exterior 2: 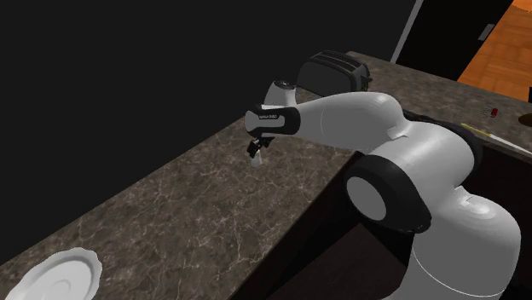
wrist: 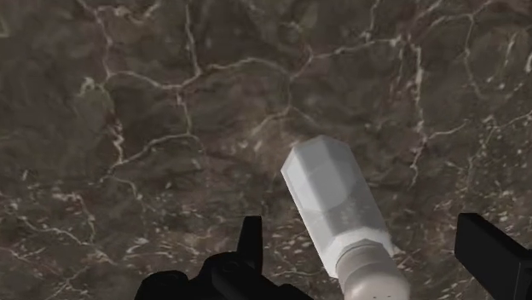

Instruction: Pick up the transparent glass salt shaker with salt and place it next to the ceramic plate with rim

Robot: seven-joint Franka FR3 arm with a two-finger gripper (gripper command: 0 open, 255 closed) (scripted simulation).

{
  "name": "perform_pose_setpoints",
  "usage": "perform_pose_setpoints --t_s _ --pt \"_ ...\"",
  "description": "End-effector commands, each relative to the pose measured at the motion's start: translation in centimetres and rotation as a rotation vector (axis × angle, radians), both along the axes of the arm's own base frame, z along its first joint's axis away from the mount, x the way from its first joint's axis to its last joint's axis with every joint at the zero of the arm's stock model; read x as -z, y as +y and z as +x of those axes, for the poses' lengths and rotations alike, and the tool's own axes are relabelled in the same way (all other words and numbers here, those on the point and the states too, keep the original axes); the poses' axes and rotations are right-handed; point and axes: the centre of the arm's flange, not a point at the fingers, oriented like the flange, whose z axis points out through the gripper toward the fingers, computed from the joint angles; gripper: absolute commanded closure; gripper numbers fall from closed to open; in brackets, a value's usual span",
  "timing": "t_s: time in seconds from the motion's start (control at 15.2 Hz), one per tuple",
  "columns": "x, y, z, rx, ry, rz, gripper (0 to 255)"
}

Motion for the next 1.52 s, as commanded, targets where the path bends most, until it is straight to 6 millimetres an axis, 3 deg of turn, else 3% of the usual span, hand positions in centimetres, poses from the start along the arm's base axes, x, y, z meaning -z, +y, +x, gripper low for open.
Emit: perform_pose_setpoints --t_s 0.0,0.07,0.59,0.66,1.25,1.45 --pt "1.0 0.1 0.3 0.0 -0.001 0.0 0" --pt "1.8 0.3 0.4 0.0 -0.001 0.0 0" --pt "1.8 0.3 0.4 0.0 0.0 0.0 0" --pt "1.8 0.3 0.4 0.0 0.0 0.0 255" --pt "1.8 0.3 0.4 0.0 -0.001 0.0 255" --pt "0.3 0.3 0.4 0.0 -0.001 0.0 255"
